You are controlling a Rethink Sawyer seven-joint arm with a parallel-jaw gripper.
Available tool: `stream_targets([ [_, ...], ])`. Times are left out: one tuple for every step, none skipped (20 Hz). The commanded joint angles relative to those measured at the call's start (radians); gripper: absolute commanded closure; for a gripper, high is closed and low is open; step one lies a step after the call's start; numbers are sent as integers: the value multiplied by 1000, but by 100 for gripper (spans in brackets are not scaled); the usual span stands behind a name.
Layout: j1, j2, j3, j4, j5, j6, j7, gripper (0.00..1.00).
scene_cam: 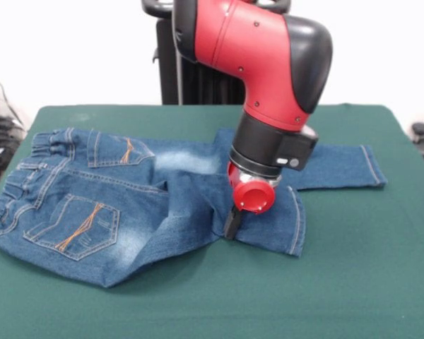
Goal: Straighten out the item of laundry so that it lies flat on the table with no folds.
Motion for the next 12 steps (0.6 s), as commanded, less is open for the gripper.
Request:
stream_targets([
  [54, 76, 54, -77, 97, 39, 134, 100],
  [59, 87, 49, -92, 109, 43, 139, 100],
  [71, 110, 40, -122, 131, 51, 150, 100],
  [83, 131, 25, -150, 153, 63, 164, 100],
  [89, 143, 14, -165, 171, 70, 175, 100],
  [101, 163, -1, -190, 196, 83, 189, 100],
  [114, 187, -19, -221, 223, 99, 204, 100],
  [126, 207, -37, -248, 248, 116, 219, 100],
  [136, 221, -52, -266, 270, 128, 231, 100],
  [146, 239, -70, -290, 295, 143, 243, 100],
  [154, 255, -83, -311, 315, 155, 257, 100],
  [163, 273, -102, -335, 337, 170, 271, 100],
])
